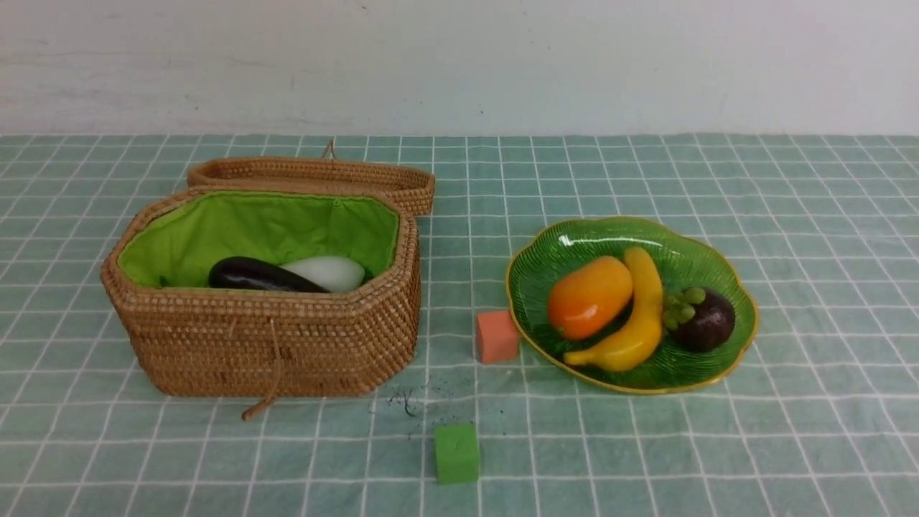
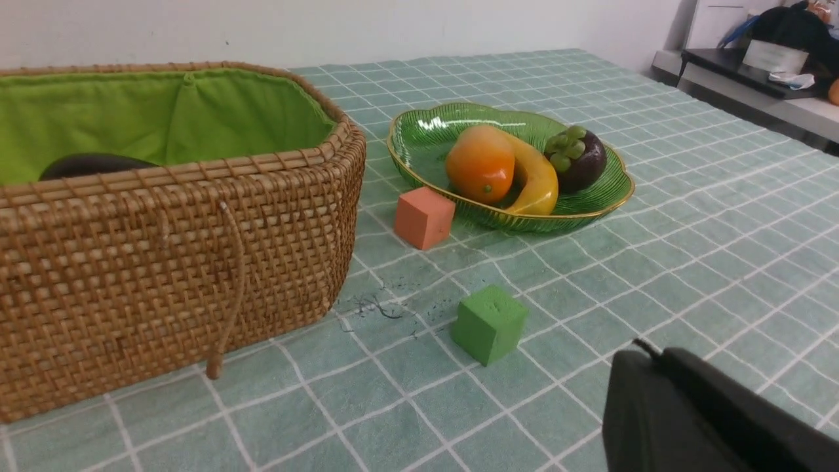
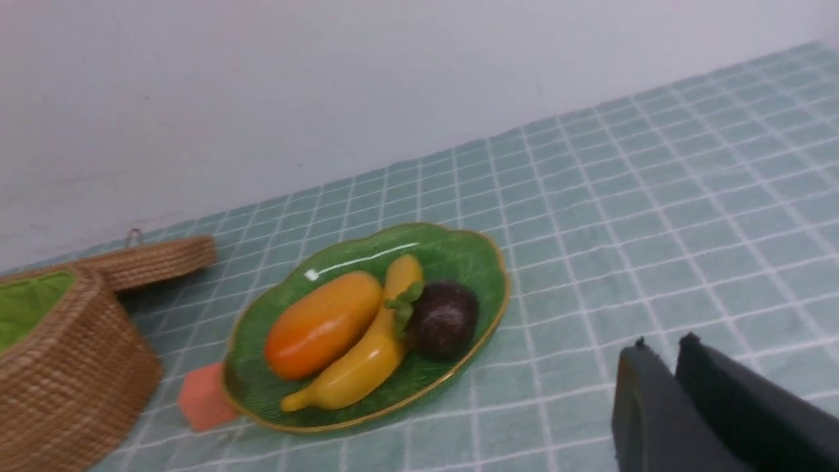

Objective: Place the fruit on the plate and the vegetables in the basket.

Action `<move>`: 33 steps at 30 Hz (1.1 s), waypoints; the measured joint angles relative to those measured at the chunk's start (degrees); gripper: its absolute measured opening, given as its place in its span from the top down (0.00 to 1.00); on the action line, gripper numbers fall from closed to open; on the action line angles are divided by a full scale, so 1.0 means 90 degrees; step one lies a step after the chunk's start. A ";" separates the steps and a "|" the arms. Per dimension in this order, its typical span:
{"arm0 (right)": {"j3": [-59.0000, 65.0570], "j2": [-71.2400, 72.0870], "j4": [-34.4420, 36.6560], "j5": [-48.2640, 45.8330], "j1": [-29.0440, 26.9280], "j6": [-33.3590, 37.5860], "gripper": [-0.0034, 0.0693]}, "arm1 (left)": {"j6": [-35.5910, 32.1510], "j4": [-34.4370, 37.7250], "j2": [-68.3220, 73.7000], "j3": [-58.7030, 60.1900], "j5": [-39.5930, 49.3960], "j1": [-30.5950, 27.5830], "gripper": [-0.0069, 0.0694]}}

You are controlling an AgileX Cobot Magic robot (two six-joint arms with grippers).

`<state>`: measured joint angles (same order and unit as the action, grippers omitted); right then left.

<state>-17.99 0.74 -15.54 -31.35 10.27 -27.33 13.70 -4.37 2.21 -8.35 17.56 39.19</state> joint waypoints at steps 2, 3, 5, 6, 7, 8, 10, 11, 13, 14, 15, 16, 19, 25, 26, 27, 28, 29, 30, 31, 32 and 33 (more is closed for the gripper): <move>0.0229 0.0000 -0.0585 0.0100 0.0000 0.0011 0.87 | 0.0000 0.0000 0.0000 0.0000 0.0000 0.0000 0.89; 0.0429 0.0000 -0.0890 0.0118 0.0000 0.0011 0.88 | 0.0000 0.0000 0.0000 0.0000 0.0006 0.0000 0.89; 0.0574 0.0000 -0.1024 0.0138 -0.0021 -0.0008 0.89 | 0.0000 0.0000 0.0000 0.0000 0.0006 0.0000 0.89; 0.0761 0.0000 -0.1104 0.0199 -0.0113 -0.0042 0.91 | 0.0000 0.0000 0.0000 0.0000 0.0006 0.0000 0.89; 0.0851 -0.0012 -0.1130 0.0222 -0.0244 -0.0059 0.92 | 0.0000 0.0000 0.0000 0.0000 0.0026 0.0000 0.89; 0.0884 -0.0021 -0.1130 0.0222 -0.0295 -0.0059 0.92 | 0.0000 0.0000 0.0000 0.0000 0.0034 0.0000 0.88; 0.1006 -0.0052 -0.1109 0.0222 -0.0609 -0.0082 0.94 | 0.0000 0.0000 0.0000 0.0000 0.0055 0.0000 0.88; 0.1055 -0.0069 -0.1086 0.0229 -0.0766 -0.0082 0.94 | 0.0000 0.0000 0.0000 0.0000 0.0057 0.0000 0.88; 0.1152 -0.0070 -0.1080 0.0229 -0.0918 -0.0082 0.94 | 0.0000 0.0000 0.0000 0.0000 0.0063 0.0000 0.88; 0.1215 -0.0053 -0.1051 0.0229 -0.0963 -0.0082 0.94 | 0.0000 0.0000 0.0000 0.0000 0.0062 0.0000 0.88; 0.1294 -0.0020 -0.0985 0.0236 -0.0992 -0.0082 0.94 | 0.0000 0.0000 0.0000 0.0000 0.0062 0.0000 0.88; 0.1346 -0.0013 -0.0910 0.0256 -0.1001 -0.0082 0.94 | 0.0000 0.0000 0.0000 0.0000 0.0062 0.0000 0.88; 0.1467 -0.0008 -0.0481 0.0392 -0.1001 -0.0088 0.95 | 0.0000 0.0000 0.0000 0.0000 0.0068 0.0000 0.87; 0.1476 -0.0008 0.0011 0.0733 -0.1001 -0.0042 0.95 | 0.0000 0.0000 0.0000 0.0000 0.0103 0.0000 0.86; 0.1476 -0.0008 0.0033 0.0922 -0.1001 0.0198 0.95 | 0.0000 0.0000 0.0000 0.0000 0.0103 0.0000 0.86; 0.1491 -0.0008 0.0053 0.1025 -0.1007 0.0303 0.95 | 0.0000 0.0000 0.0000 0.0000 0.0103 0.0000 0.86; 0.1531 -0.0008 0.0148 0.1157 -0.1006 0.0537 0.95 | 0.0000 0.0000 0.0000 0.0000 0.0103 0.0000 0.86; 0.1595 -0.0008 0.0297 0.1248 -0.1006 0.0845 0.95 | 0.0000 0.0000 0.0000 0.0000 0.0103 0.0000 0.86; 0.1683 -0.0008 0.0516 0.1345 -0.1006 0.1217 0.95 | 0.0000 0.0000 0.0000 0.0000 0.0103 0.0000 0.86; 0.1808 -0.0008 0.0789 0.1447 -0.1006 0.1622 0.95 | 0.0000 0.0000 0.0000 0.0000 0.0103 0.0000 0.86; 0.1953 -0.0008 0.1088 0.1552 -0.1006 0.2028 0.95 | 0.0000 0.0000 0.0000 0.0000 0.0103 0.0000 0.86; 0.2049 -0.0008 0.1325 0.1553 -0.1006 0.2340 0.95 | 0.0000 0.0000 0.0000 0.0000 0.0103 0.0000 0.86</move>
<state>0.45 0.67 -3.62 -17.38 1.22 -6.27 13.70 -4.37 2.21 -8.35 18.49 39.19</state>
